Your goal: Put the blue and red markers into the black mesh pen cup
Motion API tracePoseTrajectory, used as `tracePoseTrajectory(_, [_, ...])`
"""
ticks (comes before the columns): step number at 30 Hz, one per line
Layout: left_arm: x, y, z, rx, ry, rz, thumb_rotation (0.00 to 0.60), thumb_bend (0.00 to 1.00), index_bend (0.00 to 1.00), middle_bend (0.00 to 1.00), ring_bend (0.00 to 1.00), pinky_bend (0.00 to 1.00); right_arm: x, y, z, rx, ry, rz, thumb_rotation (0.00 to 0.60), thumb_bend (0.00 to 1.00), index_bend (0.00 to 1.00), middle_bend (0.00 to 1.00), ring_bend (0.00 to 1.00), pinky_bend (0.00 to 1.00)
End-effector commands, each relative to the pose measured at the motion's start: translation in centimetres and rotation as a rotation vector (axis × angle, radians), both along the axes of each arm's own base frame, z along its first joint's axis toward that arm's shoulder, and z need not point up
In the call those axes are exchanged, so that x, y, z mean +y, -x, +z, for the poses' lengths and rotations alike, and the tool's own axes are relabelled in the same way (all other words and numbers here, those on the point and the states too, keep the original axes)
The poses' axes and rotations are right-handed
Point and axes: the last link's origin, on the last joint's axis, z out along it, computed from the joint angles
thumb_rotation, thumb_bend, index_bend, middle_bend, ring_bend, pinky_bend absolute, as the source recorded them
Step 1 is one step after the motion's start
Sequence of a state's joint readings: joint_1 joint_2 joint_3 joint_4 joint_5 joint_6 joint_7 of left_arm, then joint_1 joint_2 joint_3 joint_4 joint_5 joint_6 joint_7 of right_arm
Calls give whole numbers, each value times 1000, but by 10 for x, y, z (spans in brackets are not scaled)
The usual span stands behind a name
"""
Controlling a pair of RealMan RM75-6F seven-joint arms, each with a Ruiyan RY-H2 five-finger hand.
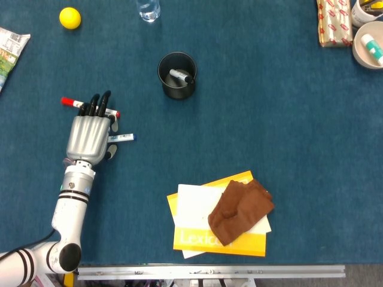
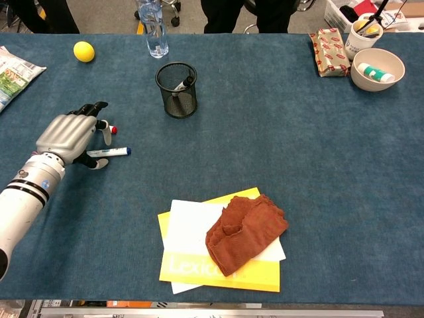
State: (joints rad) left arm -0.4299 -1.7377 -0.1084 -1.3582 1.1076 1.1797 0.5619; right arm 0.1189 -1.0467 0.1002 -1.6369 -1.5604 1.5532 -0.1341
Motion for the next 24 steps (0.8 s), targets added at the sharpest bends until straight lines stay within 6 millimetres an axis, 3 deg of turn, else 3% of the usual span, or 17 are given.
tracePoseTrajectory(1, [1, 0, -1, -1, -3, 1, 598, 206, 487, 21, 0, 155, 1, 0, 1, -1, 1, 0, 600, 0, 276, 278, 293, 426])
tracePoseTrajectory(16, [4, 1, 2, -2, -12, 0, 585, 229, 555, 38, 5, 155, 1, 3, 0, -5, -3, -9, 600, 0, 277, 278, 293, 426])
tracePoseTrajectory(24, [6, 4, 2, 33, -4, 13, 447, 266, 558, 40, 5, 155, 2, 3, 1, -5, 0, -9, 600, 0, 277, 278, 293, 426])
